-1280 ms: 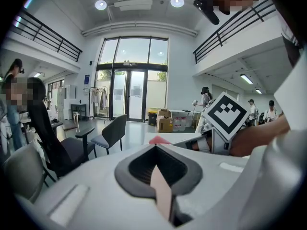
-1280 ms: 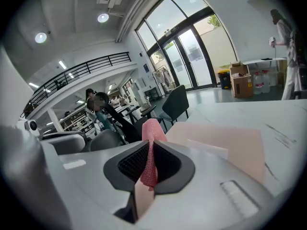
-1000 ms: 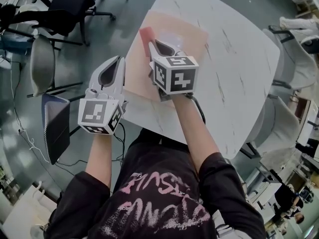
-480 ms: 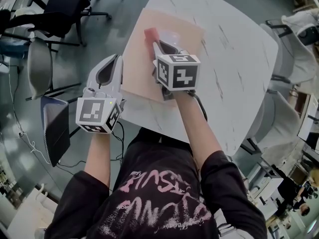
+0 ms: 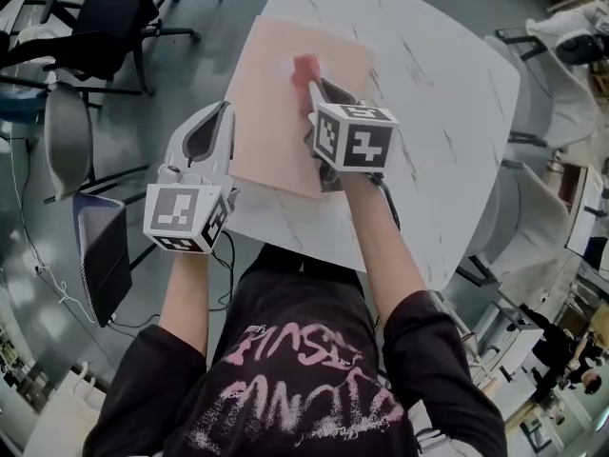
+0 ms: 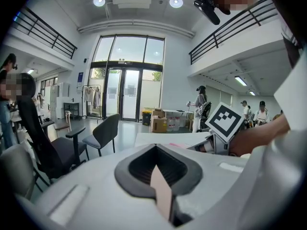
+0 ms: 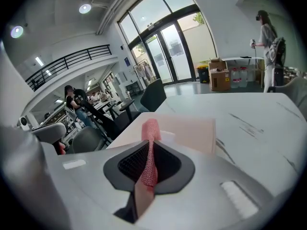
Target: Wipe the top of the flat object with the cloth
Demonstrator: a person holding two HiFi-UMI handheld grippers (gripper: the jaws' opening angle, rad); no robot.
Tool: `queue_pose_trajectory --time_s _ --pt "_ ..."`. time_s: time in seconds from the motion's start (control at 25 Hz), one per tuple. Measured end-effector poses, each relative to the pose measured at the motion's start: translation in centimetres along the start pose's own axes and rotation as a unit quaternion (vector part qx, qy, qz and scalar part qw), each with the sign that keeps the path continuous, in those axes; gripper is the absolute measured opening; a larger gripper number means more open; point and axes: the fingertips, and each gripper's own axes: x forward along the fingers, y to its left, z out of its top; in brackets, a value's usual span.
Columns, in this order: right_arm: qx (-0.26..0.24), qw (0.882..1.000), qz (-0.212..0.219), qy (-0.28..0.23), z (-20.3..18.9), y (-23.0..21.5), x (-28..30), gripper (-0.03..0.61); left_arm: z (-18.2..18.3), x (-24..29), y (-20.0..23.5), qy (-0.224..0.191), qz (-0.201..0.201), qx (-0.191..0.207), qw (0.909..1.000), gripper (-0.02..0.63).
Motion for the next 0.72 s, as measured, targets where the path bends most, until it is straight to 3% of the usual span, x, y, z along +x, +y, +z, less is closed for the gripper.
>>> queue_pose_trajectory --time_s 0.48,0.72 --pt "0.022 0.998 -0.056 0.000 -0.8 -5.5 -2.5 0.048 0.0 0.6 -1.1 -0.004 -0.015 -0.001 0.9999 0.000" --pt "0.032 0.998 -0.046 -0.003 -0.6 -4.7 -2.8 0.048 0.3 0.2 -0.9 -0.009 -0.010 -0.005 0.9999 0.000"
